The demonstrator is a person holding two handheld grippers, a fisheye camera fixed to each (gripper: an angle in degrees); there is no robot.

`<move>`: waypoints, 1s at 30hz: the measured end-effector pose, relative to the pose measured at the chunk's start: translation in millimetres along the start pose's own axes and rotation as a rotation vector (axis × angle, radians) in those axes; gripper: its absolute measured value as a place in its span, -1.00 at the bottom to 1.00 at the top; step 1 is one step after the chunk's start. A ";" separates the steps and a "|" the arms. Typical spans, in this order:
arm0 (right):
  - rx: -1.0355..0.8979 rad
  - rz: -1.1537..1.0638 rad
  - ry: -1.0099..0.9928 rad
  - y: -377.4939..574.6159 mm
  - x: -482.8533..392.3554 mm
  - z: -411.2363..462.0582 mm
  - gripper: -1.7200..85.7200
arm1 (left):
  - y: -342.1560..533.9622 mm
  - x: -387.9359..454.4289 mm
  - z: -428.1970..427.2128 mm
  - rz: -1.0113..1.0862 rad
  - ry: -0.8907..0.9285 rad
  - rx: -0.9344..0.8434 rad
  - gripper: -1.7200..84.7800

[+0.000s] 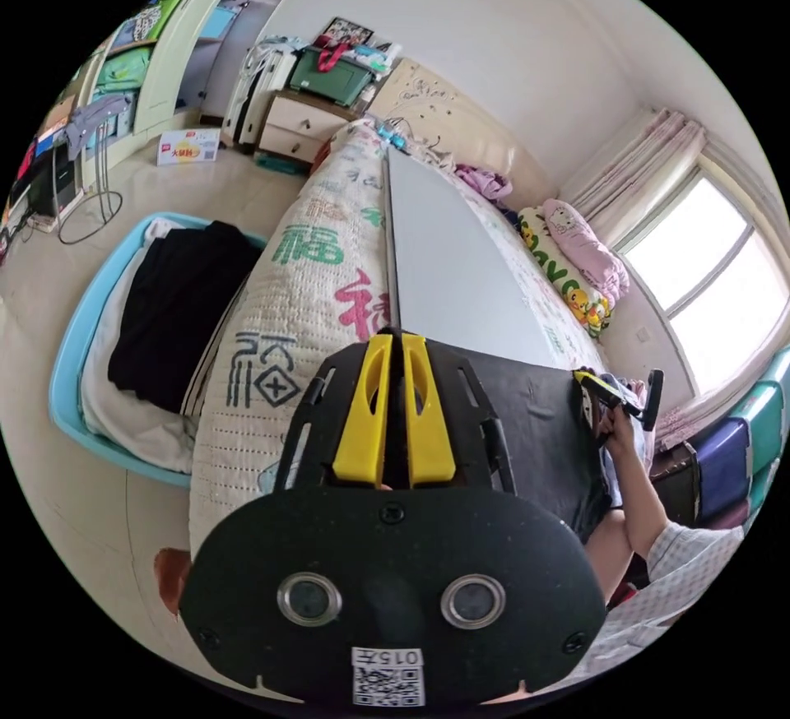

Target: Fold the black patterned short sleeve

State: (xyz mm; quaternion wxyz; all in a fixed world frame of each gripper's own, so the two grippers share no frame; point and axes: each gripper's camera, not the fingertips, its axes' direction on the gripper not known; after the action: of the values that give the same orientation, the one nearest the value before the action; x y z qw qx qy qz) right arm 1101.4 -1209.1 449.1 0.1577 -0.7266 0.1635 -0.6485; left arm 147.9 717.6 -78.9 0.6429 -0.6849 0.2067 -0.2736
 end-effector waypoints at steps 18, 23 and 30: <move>0.185 -0.652 -0.494 296.0 -109.6 -87.9 -0.78 | 72.9 123.7 -77.1 0.650 0.211 -0.033 -0.83; 0.026 -0.860 -0.612 383.5 -184.9 -55.8 -0.74 | 42.4 62.0 -57.7 0.235 -0.003 -0.015 -0.81; -0.047 -0.988 -0.578 472.7 -224.3 -19.5 -0.75 | 22.3 -12.1 -20.6 -0.069 -0.061 -0.085 -0.78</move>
State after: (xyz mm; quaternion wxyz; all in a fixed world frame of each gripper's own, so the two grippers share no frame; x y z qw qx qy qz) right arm 1042.7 -1534.2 42.9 -0.1419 -0.8677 -0.2311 -0.4166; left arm 126.9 707.5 -101.9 0.6097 -0.7261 0.1748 -0.2655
